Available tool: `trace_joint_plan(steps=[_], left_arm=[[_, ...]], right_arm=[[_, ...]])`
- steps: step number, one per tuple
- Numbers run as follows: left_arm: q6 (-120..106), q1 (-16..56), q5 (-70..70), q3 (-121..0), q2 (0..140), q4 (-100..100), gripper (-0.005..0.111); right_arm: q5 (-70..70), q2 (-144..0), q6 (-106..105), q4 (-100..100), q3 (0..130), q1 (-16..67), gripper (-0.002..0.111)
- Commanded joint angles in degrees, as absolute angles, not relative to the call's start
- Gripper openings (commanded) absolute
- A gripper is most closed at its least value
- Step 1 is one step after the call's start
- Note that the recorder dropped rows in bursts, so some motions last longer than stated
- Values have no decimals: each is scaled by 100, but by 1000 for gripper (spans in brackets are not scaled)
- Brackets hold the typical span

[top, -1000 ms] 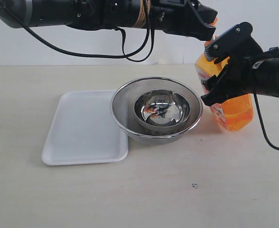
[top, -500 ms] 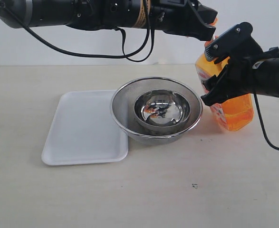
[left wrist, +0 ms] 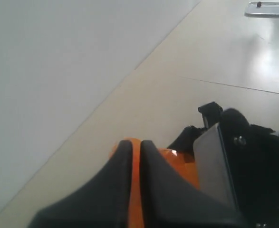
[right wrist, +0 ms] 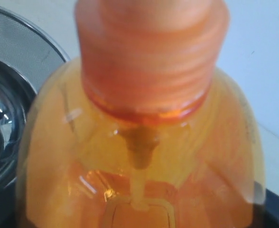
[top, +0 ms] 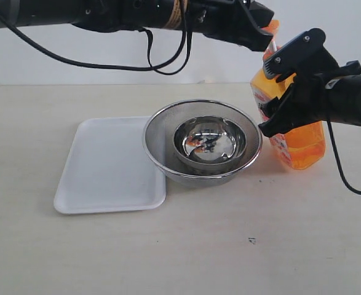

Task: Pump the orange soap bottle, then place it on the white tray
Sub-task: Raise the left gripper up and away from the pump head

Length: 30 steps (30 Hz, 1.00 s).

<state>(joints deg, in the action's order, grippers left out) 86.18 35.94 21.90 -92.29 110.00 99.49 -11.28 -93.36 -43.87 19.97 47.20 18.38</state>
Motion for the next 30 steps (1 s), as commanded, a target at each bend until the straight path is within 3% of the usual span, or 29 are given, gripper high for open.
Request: trace_joint_plan(steps=[1,14,21,30], left_arm=[[8652,3626,1862,-9205,10504,9995,5],[8665,3626,1815,-9011,9588,9995,5],[8603,3626,1471,-8170,8733,9995,5],[8564,3584,-218,-6487,7380,9995,5]], right_arm=[[-1186,-9277,-4362,1994,4740,1857,0],[-1168,-9265,-4405,1994,4752,1857,0],[-1258,-9265,-4469,1994,4759,1857,0],[-976,-9113,-4469,2004,5137,1857,0]])
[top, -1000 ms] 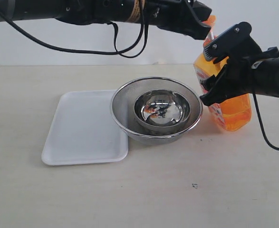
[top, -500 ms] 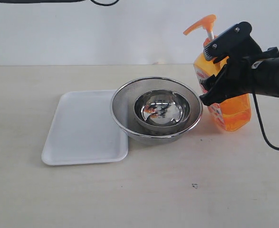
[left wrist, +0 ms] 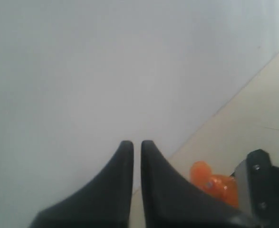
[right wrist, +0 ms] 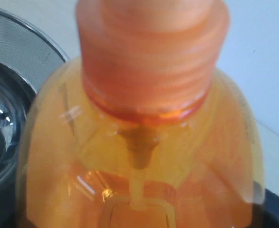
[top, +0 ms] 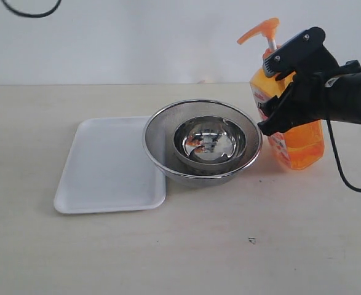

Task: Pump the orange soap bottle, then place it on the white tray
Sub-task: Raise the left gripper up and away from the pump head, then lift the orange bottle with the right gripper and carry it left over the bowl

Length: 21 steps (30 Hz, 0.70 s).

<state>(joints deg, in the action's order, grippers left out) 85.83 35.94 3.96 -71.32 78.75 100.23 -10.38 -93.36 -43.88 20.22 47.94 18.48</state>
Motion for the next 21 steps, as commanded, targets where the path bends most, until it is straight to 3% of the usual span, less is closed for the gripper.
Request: trace_joint_plan(steps=[1,14,21], left_arm=[[8601,3568,-241,-6298,7259,9995,5],[8640,3313,-1049,-4618,6234,9615,5],[8650,3313,-1763,-3900,5785,9185,5]], right_arm=[[-846,-9050,-4558,2004,5254,1857,0],[121,-8302,-5078,2106,6248,1872,0],[321,-8246,-4696,2494,6474,2612,0]])
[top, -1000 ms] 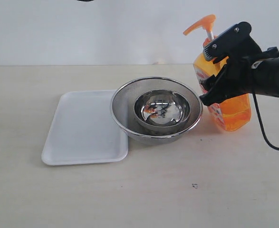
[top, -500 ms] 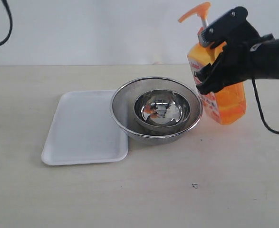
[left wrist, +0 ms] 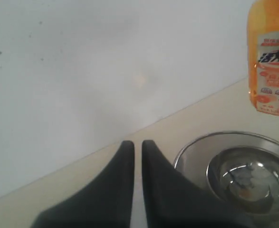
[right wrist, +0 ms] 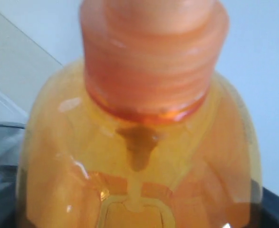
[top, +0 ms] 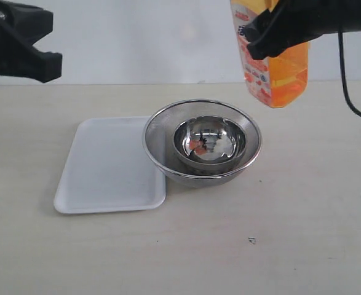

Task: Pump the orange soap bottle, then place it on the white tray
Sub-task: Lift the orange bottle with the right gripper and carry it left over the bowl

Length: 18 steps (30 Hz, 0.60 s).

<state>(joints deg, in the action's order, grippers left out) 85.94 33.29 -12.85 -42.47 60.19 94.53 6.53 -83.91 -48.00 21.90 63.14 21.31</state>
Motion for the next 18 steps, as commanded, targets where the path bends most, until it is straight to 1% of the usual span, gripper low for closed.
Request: trace_joint_plan(steps=[1,5,7,10,11,17,18], left_arm=[[8650,3313,-1866,-3825,5738,9163,5],[8650,3313,-2141,-3518,5501,8855,5],[8650,3313,-2272,-3386,5354,8776,5],[8785,3313,-2508,-3171,5121,8719,5],[9036,3313,-2730,-3007,4923,8721,5],[9426,3313,-3073,-2467,4220,8612,5],[9426,3313,-3086,-2296,3958,8470,5]], right_arm=[[242,-8246,-4696,2598,6474,2801,0],[-302,-8257,-4372,2666,6474,3588,0],[-350,-8327,-4128,2666,6624,3963,0],[-311,-8651,-3880,2666,7074,4358,0],[-298,-8974,-3708,2666,7479,4544,0],[-182,-9996,-3269,2666,8566,4708,0],[-110,-10349,-3148,2666,8833,4712,0]])
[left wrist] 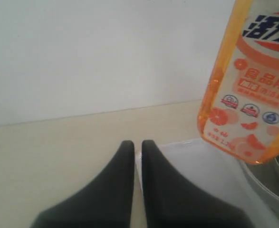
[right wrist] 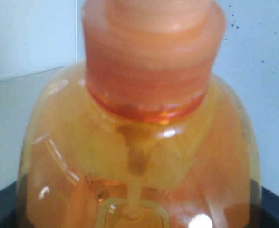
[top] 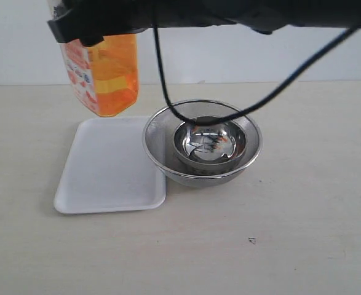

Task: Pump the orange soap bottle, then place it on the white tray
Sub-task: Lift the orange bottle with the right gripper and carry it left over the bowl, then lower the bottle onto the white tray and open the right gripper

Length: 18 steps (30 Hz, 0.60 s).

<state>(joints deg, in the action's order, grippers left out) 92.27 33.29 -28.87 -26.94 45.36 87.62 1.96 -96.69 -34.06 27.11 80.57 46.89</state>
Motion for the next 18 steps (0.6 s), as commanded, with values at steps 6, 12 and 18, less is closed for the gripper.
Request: trace_joint_plan(steps=[6,12,18], left_arm=[[9426,3313,-2942,-1843,3471,8310,5],[9426,3313,-2858,-1843,3471,8299,5],[9426,3313,-2823,-1843,3471,8299,5]], right_arm=[[-322,-11453,-3159,2666,9149,4735,0],[-470,-11961,-3159,2666,9149,4735,1],[-607,-12049,-3119,2646,9149,4745,90]])
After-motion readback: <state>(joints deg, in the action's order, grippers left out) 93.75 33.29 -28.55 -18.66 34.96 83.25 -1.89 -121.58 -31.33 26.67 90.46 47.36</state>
